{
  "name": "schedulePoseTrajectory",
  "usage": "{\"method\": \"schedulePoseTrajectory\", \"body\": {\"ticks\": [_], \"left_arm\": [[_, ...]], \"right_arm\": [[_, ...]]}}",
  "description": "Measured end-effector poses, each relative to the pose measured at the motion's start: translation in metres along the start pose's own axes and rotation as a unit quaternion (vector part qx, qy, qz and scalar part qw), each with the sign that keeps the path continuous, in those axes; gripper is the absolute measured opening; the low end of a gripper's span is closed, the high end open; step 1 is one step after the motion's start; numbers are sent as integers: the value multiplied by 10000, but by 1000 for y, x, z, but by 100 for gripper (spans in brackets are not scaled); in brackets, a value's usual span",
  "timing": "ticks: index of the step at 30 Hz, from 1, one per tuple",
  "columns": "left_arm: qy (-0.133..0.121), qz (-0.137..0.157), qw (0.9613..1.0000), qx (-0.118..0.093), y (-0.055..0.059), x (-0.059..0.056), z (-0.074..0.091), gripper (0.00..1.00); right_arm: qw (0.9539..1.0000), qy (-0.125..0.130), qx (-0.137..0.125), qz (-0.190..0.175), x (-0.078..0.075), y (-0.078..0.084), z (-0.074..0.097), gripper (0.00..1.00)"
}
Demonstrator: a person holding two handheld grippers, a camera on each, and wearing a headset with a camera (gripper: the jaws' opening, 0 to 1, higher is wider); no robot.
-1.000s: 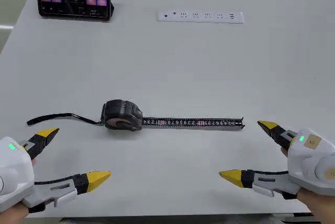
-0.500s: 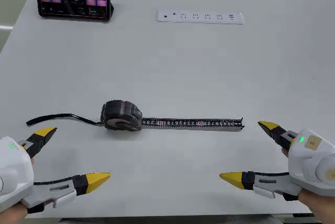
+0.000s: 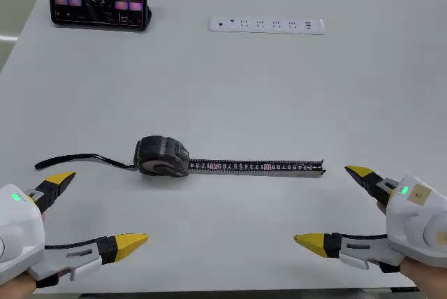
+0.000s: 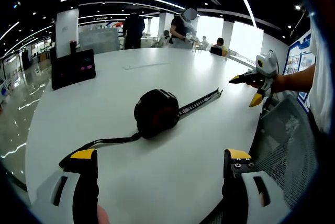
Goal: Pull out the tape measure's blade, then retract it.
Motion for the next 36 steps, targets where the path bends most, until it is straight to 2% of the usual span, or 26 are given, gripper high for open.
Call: {"method": "schedulePoseTrajectory", "body": {"ticks": [24,36], "left_arm": [[60,79,9999,-90,-7,-2,-6,97],[45,261,9996,-60,-13,-1,-21,98]], "right_arm": [[10000,-33,-19,-34,-1,-1,-1,91],[9999,-101,44,48,-13,-3,-4,89]]}}
Point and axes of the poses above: the centre of the closed fingertips' face, and the gripper's own axes: z roughly backward along the fingers, x roughly to its left, y roughly out of its underside, the point moved 5 cm from there along z, roughly backward along the fingers, and after that the axes turned 3 degrees about y, right-handed, at the moved point
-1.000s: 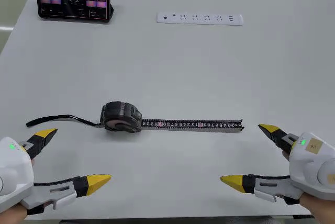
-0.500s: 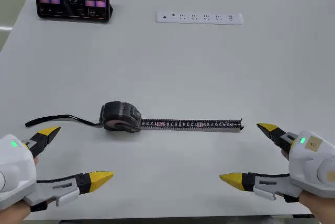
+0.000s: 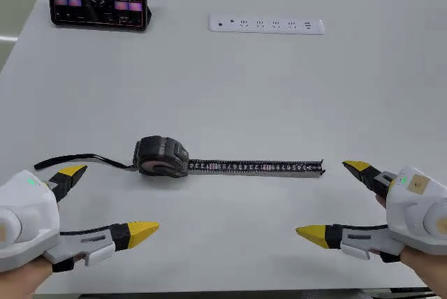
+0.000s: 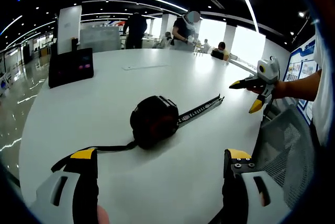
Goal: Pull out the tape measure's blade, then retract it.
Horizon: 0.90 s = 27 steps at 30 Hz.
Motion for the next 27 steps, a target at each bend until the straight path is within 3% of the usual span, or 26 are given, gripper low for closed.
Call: {"method": "schedulePoseTrajectory", "body": {"ticks": [9,24,27], "left_arm": [[-102,219,9997,-33,-7,4,-11,98],[-120,466,9987,-161,-19,0,-35,98],[-117,622,9977,-236,-22,0,-39,98]], "right_arm": [[9999,-59,92,78,-9,3,0,86],[9993,-129,261,213,-24,7,-4,82],[9991,-153,297,257,-27,8,-5,82]]}}
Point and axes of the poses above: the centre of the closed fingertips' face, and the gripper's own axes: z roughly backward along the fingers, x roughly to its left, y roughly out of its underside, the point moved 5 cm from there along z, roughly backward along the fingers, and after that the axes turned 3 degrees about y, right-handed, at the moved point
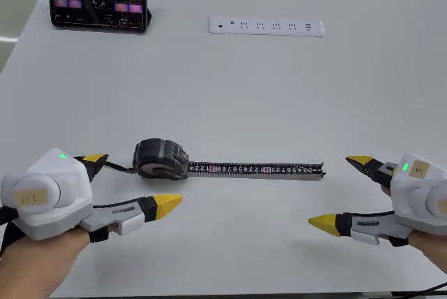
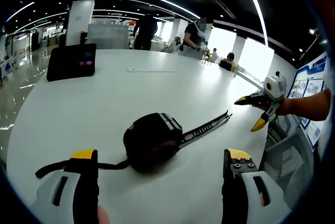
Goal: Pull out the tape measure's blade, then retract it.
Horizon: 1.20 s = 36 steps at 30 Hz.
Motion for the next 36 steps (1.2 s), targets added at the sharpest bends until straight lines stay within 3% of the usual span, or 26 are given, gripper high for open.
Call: {"method": "schedulePoseTrajectory", "body": {"ticks": [15,24,36], "left_arm": [[60,596,9981,-139,2,-13,-18,96],[138,659,9975,-198,-2,-20,-27,95],[-55,734,9969,-287,-3,-17,-30,92]], "right_arm": [[9999,-78,98,42,-16,-1,-3,79],[9999,-91,114,20,-18,0,-4,78],[9990,-287,243,226,-19,-2,-9,69]]}}
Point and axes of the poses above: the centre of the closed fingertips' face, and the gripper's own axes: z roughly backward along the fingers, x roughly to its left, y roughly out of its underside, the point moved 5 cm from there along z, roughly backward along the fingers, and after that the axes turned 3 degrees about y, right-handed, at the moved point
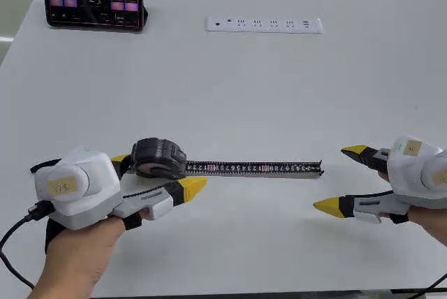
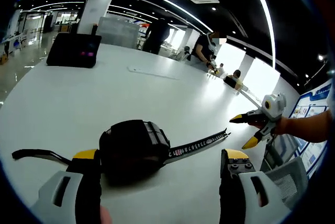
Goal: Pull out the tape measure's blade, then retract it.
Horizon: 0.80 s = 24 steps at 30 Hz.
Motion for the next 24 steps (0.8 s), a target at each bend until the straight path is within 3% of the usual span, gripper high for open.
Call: {"method": "schedulePoseTrajectory", "body": {"ticks": [9,12,14,16,18,24], "left_arm": [[-408,-103,9991,-10,1,-1,-6,88],[-630,-159,9979,78,2,2,-9,85],[-627,-104,9980,27,2,3,-11,85],[-727,-304,9968,138,5,7,-12,82],[-730,-174,9972,73,3,8,-13,81],[-849,-183,9962,63,4,8,-15,81]], "right_arm": [[9985,-322,234,383,-10,-2,-6,59],[9973,-393,400,473,-12,-1,-8,54],[9966,-422,449,552,-13,-1,-9,52],[9958,-449,498,625,-14,-1,-10,50],[9944,-495,582,731,-16,0,-11,48],[9911,-646,734,899,-22,2,-14,43]]}}
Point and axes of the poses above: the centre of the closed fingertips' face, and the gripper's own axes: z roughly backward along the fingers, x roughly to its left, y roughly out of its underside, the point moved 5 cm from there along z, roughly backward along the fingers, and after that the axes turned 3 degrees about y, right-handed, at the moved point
